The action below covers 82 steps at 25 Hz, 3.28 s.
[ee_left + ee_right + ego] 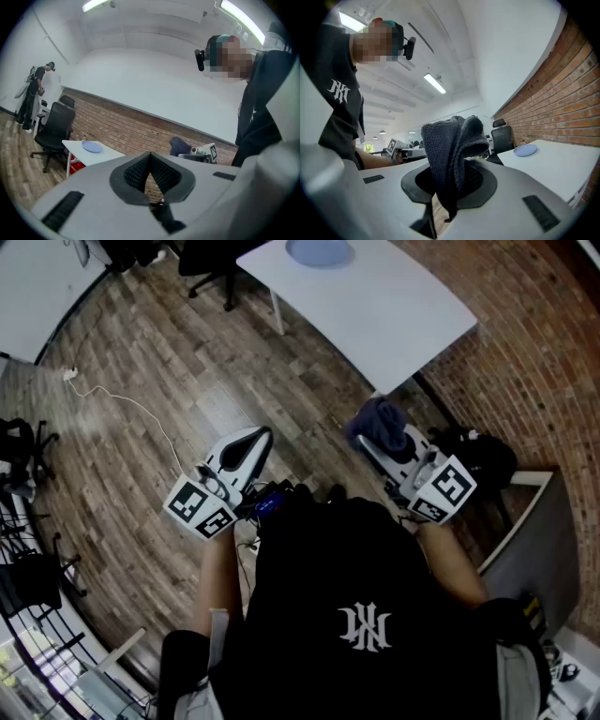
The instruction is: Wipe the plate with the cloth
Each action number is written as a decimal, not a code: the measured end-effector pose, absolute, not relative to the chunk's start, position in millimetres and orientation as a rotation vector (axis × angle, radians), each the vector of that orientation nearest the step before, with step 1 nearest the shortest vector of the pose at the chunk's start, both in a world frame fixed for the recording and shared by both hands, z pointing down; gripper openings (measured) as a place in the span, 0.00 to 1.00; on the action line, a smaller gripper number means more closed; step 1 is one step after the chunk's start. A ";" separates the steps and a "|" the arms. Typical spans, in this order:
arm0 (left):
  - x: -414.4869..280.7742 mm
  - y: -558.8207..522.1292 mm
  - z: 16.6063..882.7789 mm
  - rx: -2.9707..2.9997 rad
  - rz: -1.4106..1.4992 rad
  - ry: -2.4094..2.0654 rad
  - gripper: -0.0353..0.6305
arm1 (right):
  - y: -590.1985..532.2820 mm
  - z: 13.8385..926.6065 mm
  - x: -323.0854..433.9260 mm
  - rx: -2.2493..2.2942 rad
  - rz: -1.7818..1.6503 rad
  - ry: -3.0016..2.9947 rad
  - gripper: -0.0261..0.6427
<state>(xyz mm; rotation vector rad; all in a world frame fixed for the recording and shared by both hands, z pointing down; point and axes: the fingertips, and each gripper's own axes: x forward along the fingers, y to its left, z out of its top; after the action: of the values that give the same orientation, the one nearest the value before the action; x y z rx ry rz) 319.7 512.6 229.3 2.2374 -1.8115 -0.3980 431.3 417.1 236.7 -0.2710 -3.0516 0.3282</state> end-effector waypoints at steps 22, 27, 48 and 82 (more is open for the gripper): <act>291.6 549.3 259.3 2.244 -0.411 -1.698 0.06 | 414.7 257.7 392.6 -0.058 0.211 -3.037 0.17; 289.3 549.2 275.0 2.222 -0.439 -1.654 0.06 | 410.7 268.6 401.9 0.028 0.282 -3.020 0.17; 226.0 416.8 259.1 2.161 -0.412 -1.777 0.06 | 276.3 287.1 337.9 -0.093 0.403 -2.987 0.17; 12.9 245.7 215.8 2.215 -0.547 -1.715 0.06 | 158.2 256.0 127.5 -0.335 0.358 -3.035 0.17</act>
<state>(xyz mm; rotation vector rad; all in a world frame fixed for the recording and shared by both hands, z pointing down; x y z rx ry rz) 12.9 245.7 215.8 2.2150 -1.7151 -0.5470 127.5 158.2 256.0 -0.3348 -3.0354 0.3584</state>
